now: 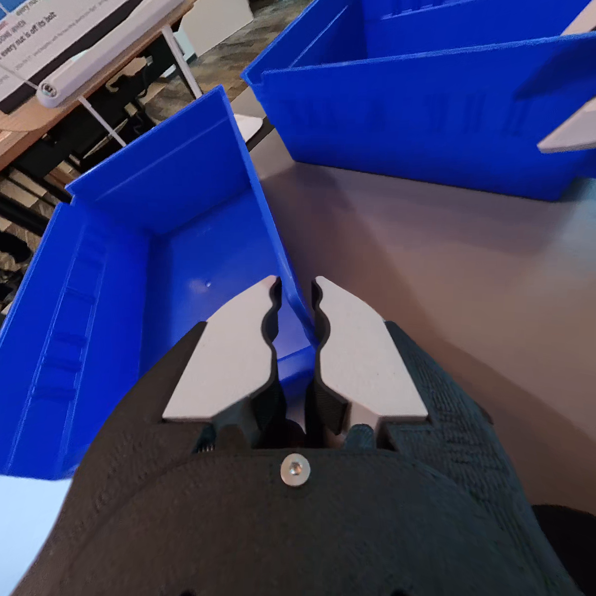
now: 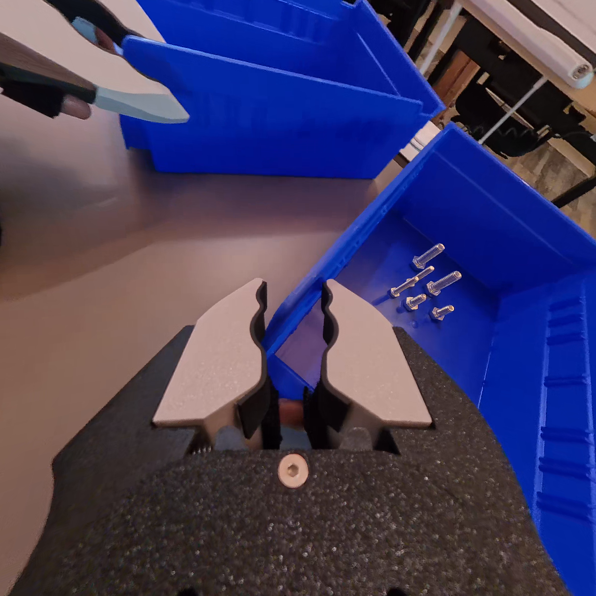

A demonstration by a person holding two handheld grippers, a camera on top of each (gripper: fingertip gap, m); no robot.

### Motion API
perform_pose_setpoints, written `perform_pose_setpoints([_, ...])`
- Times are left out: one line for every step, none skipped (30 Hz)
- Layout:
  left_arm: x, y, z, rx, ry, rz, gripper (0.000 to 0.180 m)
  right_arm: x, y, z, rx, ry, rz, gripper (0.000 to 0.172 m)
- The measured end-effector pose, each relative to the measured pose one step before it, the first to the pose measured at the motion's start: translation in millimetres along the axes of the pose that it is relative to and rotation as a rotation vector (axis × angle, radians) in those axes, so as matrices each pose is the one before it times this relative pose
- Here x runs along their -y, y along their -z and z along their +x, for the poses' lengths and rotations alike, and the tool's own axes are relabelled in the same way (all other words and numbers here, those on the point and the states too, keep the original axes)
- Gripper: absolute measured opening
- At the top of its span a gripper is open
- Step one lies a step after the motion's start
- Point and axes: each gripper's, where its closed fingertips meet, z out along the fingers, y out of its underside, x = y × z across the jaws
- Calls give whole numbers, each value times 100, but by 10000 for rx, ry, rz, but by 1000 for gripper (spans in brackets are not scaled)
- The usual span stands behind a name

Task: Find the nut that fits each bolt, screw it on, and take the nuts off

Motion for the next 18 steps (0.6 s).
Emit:
perform_pose_setpoints([-25, 135, 15, 261, 106, -124, 28, 176, 1, -453, 256, 31, 80, 35])
perform_pose_setpoints([370, 261, 227, 248, 106, 111, 39, 329, 171, -519, 353, -124, 226, 42])
perform_pose_setpoints([761, 408, 527, 152, 146, 343, 47, 464, 382, -418, 326, -261, 345, 48])
perform_pose_setpoints([1006, 454, 747, 93, 222, 480, 52, 530, 559, -174, 225, -311, 400, 51])
perform_pose_setpoints([982, 400, 666, 173, 330, 430, 61, 564, 721, 53, 130, -319, 453, 56])
perform_pose_setpoints([912, 330, 1185, -182, 350, 382, 61, 556, 861, 350, -14, -319, 458, 61])
perform_pose_setpoints([824, 150, 1427, -344, 555, 317, 61, 462, 974, 715, -208, -308, 413, 66])
perform_pose_setpoints([607, -18, 1374, -311, 619, 179, 61, 379, 1070, 1052, -371, -265, 372, 71])
perform_pose_setpoints([452, -137, 1281, -272, 494, 129, 61, 267, 1127, 1406, -537, -199, 319, 76])
perform_pose_setpoints([402, -242, 1191, -229, 344, 159, 64, 128, 1148, 1764, -715, -115, 263, 81])
perform_pose_setpoints([356, -345, 1026, -172, 215, 174, 68, 4, 1126, 2082, -839, -36, 219, 85])
perform_pose_setpoints([308, -452, 832, -109, 181, 189, 73, -118, 1036, 2204, -843, -6, 175, 88])
perform_pose_setpoints([185, -544, 781, -126, 141, 181, 79, -236, 907, 2190, -795, -34, 132, 89])
perform_pose_setpoints([-85, -611, 715, -141, 62, 61, 84, -385, 727, 2059, -704, -60, 49, 90])
perform_pose_setpoints([-316, -650, 523, -27, 23, -89, 87, -610, 464, 1848, -584, -64, -71, 89])
perform_pose_setpoints([-518, -695, 506, -31, -40, -229, 89, -880, 136, 1445, -366, -60, -202, 88])
perform_pose_setpoints([-686, -783, 498, -46, -20, -357, 91, -1129, -202, 994, -132, -80, -343, 87])
perform_pose_setpoints([-684, -839, 407, -25, 64, -382, 94, -1265, -477, 597, 27, -112, -471, 85])
